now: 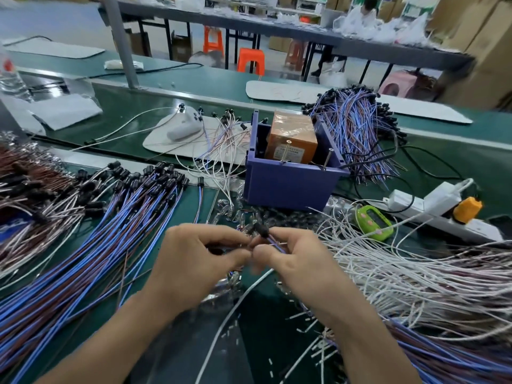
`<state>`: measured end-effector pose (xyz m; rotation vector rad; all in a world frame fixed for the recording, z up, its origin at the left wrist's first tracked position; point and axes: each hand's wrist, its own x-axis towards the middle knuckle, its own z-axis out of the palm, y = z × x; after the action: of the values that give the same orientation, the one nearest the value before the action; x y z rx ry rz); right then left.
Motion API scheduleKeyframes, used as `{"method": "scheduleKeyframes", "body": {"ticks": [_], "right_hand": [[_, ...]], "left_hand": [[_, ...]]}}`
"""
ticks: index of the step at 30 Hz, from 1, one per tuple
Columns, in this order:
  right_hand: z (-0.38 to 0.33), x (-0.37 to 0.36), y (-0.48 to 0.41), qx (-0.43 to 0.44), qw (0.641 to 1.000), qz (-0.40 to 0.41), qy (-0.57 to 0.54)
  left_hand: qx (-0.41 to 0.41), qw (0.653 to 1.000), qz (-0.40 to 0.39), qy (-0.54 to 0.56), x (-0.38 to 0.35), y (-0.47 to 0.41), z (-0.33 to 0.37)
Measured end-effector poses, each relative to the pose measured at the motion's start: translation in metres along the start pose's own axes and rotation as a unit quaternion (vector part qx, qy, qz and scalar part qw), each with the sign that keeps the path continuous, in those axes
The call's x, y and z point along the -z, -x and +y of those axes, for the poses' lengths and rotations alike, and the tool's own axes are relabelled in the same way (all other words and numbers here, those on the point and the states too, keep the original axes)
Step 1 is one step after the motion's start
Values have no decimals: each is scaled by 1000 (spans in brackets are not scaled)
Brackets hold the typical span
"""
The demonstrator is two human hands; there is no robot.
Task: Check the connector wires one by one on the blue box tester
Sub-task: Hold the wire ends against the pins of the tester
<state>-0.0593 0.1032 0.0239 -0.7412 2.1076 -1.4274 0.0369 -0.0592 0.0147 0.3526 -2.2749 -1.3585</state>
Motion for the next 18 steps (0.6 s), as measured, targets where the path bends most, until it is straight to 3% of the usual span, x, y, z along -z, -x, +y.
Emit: {"method": "scheduleKeyframes", "body": {"ticks": [4, 7, 15, 18], "right_hand": [[3, 8, 2, -50, 990, 36, -127], [5, 11, 4, -64, 983, 41, -168], [3, 17, 7, -84, 948, 74, -298], [3, 9, 7, -76, 949, 51, -303]], "left_hand": [[69, 994, 37, 75, 23, -17, -4], [110, 993, 22, 30, 32, -22, -12], [51, 995, 44, -78, 28, -15, -12], [57, 998, 29, 0, 16, -11, -1]]}}
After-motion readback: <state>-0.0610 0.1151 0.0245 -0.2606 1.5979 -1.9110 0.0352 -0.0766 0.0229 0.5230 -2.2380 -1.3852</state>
